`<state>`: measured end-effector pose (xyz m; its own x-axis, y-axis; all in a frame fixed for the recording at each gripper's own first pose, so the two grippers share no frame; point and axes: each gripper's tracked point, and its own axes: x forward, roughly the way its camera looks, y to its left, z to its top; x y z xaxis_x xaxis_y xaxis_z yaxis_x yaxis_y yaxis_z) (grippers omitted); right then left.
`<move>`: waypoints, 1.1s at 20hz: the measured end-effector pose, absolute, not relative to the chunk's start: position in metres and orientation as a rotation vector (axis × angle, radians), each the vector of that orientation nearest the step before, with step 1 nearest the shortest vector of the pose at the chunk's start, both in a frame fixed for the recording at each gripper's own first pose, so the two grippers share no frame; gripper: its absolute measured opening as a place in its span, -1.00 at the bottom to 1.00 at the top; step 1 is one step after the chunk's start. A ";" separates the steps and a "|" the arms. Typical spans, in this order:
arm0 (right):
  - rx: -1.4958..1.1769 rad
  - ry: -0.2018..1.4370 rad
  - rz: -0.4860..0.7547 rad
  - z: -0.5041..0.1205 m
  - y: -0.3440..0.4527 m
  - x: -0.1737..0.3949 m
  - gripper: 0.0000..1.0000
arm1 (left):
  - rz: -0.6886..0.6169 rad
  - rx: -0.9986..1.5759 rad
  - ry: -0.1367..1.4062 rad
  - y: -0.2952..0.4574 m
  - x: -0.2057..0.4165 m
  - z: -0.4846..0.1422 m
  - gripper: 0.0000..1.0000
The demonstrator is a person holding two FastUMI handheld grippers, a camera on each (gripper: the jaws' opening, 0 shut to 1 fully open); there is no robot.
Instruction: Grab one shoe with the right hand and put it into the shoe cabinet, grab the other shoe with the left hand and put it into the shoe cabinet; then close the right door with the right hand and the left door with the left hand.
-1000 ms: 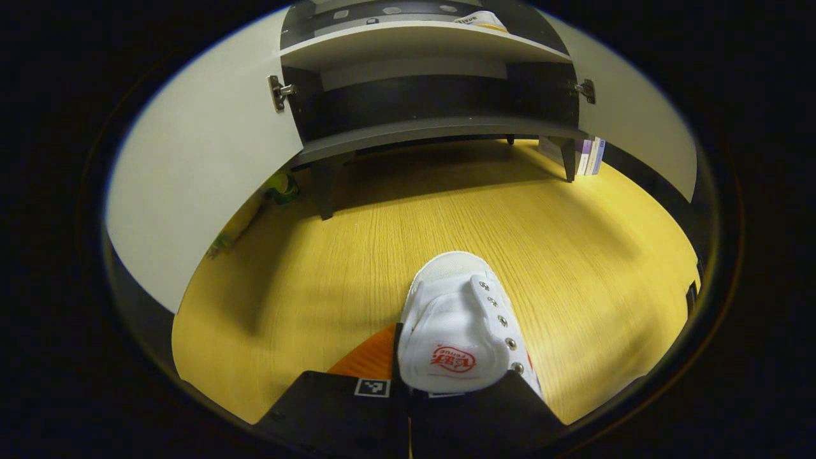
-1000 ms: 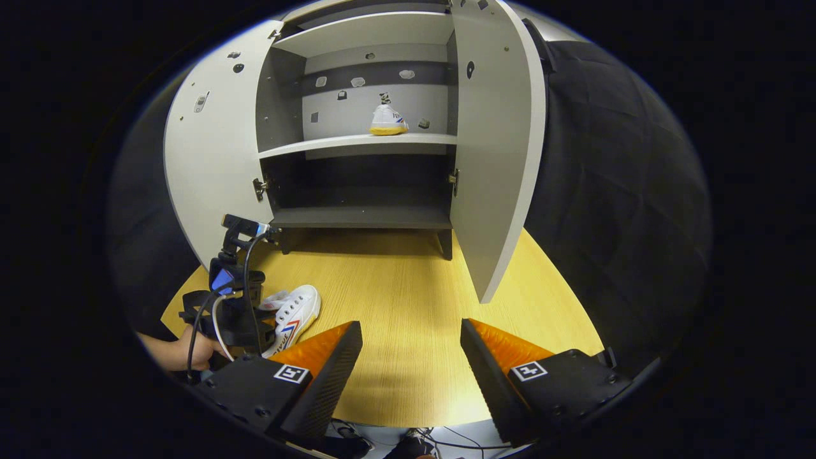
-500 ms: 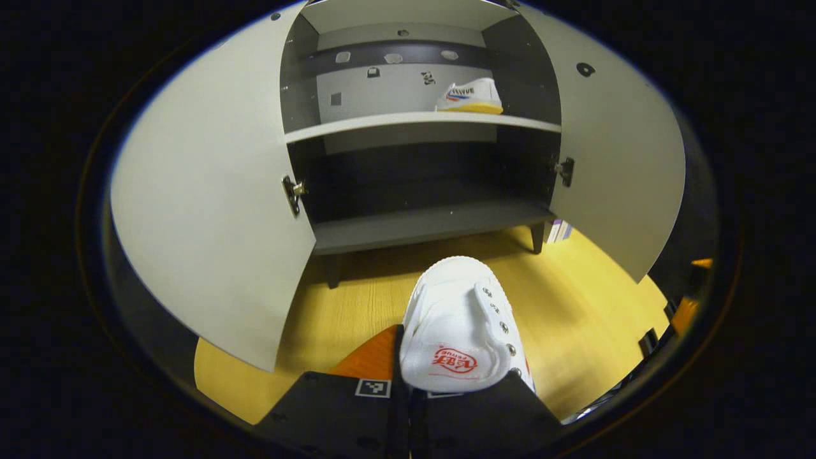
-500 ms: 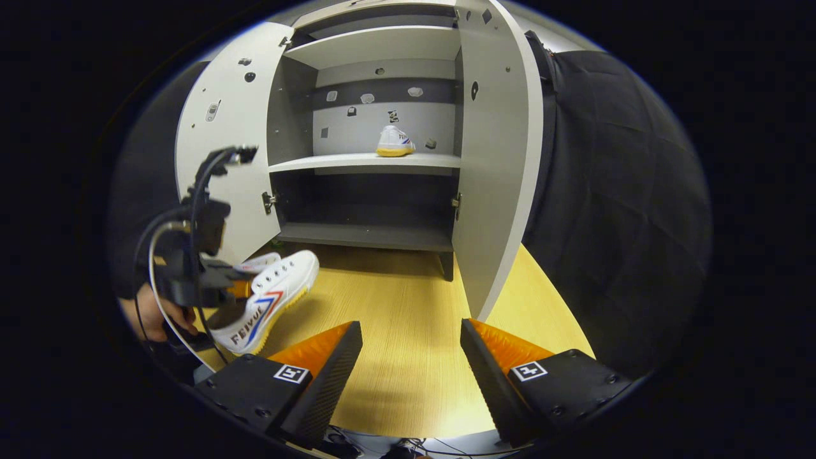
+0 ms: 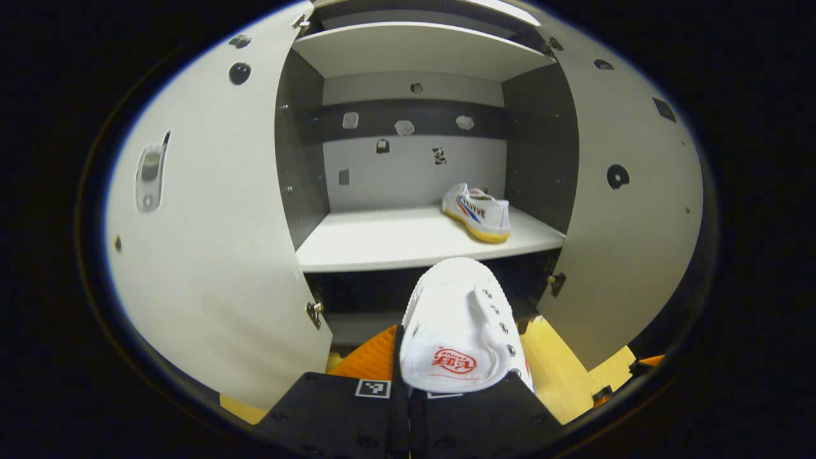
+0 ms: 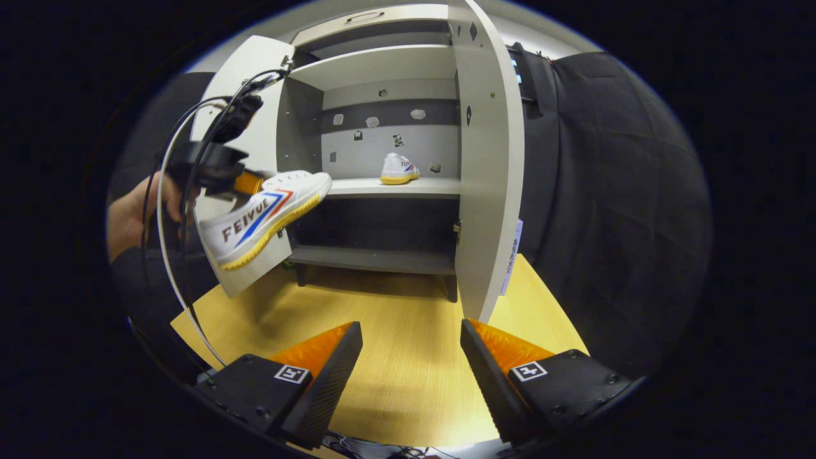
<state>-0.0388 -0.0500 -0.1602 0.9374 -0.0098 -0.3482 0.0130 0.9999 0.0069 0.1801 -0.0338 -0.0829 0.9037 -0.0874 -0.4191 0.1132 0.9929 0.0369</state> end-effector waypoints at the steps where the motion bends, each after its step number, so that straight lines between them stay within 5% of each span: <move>1: 0.010 0.363 -0.008 -0.166 -0.050 -0.039 0.98 | -0.099 0.077 0.405 -0.032 0.196 -0.068 -0.88; 10: 0.011 0.352 0.010 -0.161 -0.057 -0.034 0.97 | -0.026 0.105 0.409 -0.016 0.355 -0.017 -0.89; 22: -0.031 0.314 0.015 -0.140 -0.074 -0.024 0.96 | 0.031 0.243 0.626 -0.006 0.492 -0.077 -0.88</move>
